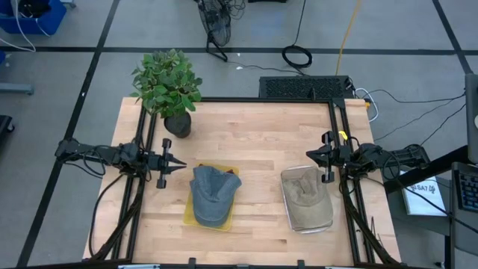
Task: Pick & Place hat
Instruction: Return to Home Position
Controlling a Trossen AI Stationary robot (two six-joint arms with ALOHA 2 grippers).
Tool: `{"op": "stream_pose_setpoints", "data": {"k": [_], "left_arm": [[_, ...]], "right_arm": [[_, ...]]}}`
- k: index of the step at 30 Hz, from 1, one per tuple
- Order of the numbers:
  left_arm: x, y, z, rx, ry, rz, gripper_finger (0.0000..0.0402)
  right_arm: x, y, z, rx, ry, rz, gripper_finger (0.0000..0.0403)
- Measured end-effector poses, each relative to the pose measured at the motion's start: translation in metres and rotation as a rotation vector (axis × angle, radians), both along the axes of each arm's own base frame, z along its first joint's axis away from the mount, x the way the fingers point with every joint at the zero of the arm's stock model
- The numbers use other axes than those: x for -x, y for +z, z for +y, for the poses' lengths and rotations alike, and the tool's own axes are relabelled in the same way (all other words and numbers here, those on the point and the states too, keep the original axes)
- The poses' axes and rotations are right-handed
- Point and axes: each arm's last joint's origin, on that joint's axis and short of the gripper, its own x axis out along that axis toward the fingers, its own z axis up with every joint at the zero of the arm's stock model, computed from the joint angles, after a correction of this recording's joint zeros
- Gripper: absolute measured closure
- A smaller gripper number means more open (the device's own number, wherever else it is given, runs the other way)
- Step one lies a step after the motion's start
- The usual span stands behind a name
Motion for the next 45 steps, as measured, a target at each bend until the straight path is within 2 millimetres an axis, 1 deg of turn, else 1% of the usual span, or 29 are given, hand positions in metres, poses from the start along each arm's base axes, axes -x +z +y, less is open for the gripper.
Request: {"op": "stream_pose_setpoints", "data": {"k": [2,5,13,19,22,45], "left_arm": [[0.000,0.003,0.000,-0.061,0.001,-0.042,0.0364],[0.000,0.005,0.000,-0.077,0.002,-0.061,0.0364],[0.000,0.006,0.000,0.014,0.003,-0.055,0.0364],[0.000,-0.004,0.003,0.148,0.099,0.053,0.0364],[-0.001,-0.005,0.004,0.189,0.126,0.068,0.0364],[-0.001,-0.003,0.004,0.194,0.127,0.039,0.0364]], "right_arm": [[0.000,0.000,0.000,0.000,0.000,-0.001,0.0403],[0.000,0.000,0.000,0.001,0.000,-0.002,0.0403],[0.000,0.000,0.000,-0.023,0.006,0.002,0.0403],[-0.001,-0.003,0.000,-0.027,0.008,0.035,0.0403],[-0.001,-0.004,0.000,-0.031,0.009,0.045,0.0403],[-0.001,-0.004,0.000,-0.036,0.009,0.045,0.0403]]}}
